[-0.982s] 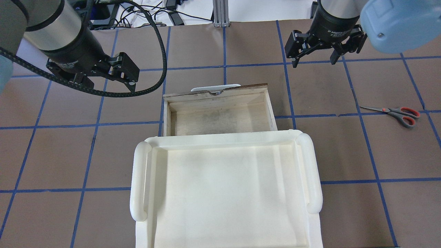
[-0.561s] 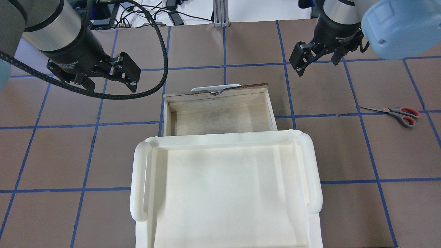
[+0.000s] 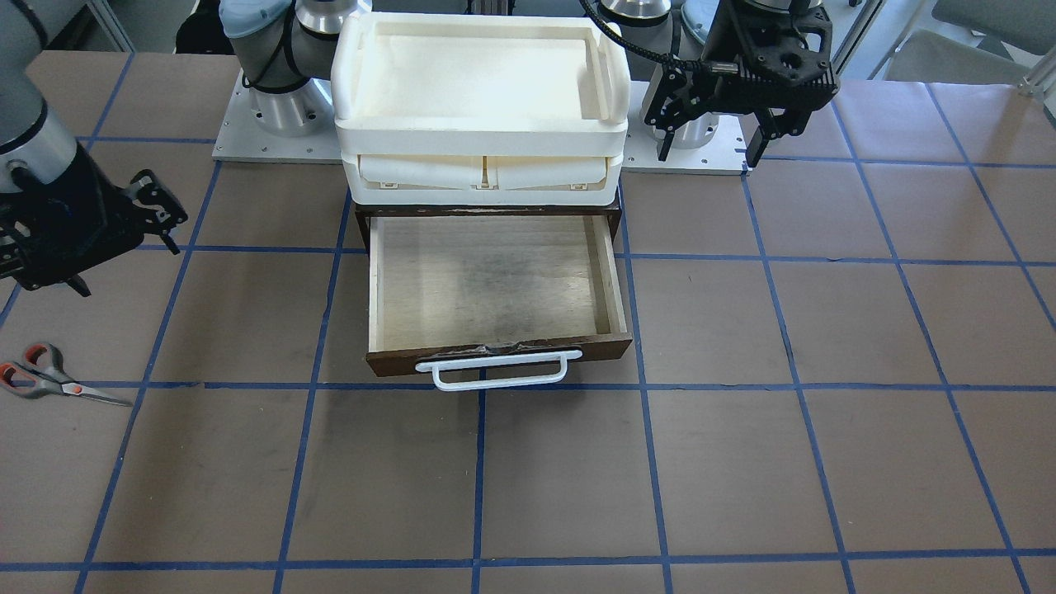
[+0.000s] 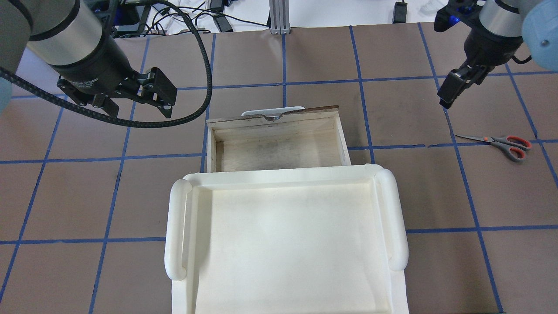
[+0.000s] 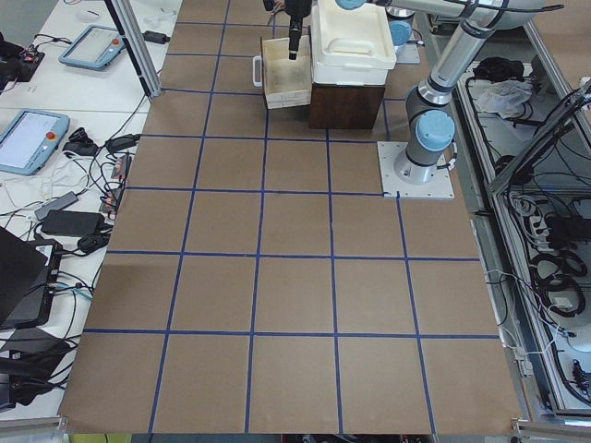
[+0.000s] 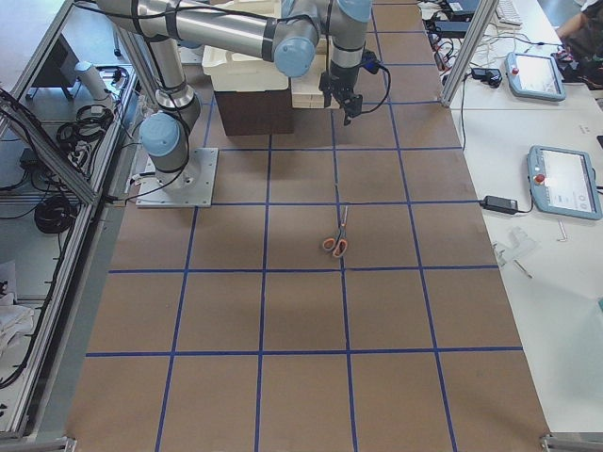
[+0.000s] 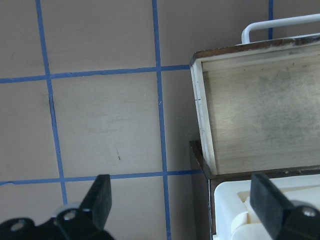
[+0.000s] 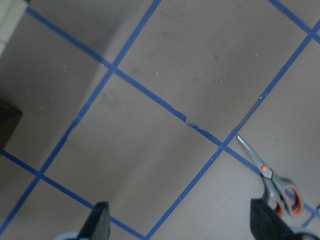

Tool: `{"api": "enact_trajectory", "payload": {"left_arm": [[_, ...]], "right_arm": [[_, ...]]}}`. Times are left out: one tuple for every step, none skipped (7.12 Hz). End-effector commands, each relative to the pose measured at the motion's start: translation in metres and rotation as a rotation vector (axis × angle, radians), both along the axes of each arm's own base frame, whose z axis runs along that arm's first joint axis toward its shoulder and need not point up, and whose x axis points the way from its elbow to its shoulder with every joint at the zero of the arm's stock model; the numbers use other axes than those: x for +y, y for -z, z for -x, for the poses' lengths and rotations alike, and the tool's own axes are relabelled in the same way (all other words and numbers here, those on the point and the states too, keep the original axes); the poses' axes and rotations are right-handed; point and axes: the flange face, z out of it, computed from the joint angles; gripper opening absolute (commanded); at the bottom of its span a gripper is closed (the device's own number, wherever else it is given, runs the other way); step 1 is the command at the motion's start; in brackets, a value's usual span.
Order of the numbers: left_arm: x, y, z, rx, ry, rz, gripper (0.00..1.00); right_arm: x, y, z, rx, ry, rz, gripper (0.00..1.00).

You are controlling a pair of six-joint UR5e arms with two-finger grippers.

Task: Put scissors in drawer and close it
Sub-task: 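Move the right gripper outward toward the orange-handled scissors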

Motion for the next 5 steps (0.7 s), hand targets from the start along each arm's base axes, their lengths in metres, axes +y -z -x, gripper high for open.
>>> {"api": "enact_trajectory", "payload": {"left_arm": [[0.002,-0.001,0.000,-0.007,0.004,-0.002,1.00],[0.001,-0.001,0.000,-0.005,0.004,0.001,1.00],[0.001,-0.001,0.000,-0.002,0.004,-0.001,1.00],[0.004,-0.003,0.000,-0.002,0.004,0.002,1.00],[0.004,-0.002,0.000,-0.002,0.004,0.001,1.00]], "right_arm": [[-0.003,0.053,0.083,-0.045,-0.206,-0.003,1.00],[-0.005,0.079,0.123,-0.072,-0.216,-0.041,1.00],[-0.017,0.113,0.160,-0.107,-0.321,-0.009,1.00],[-0.025,0.147,0.191,-0.123,-0.401,0.010,1.00],[-0.031,0.161,0.199,-0.102,-0.456,0.016,1.00]]}}
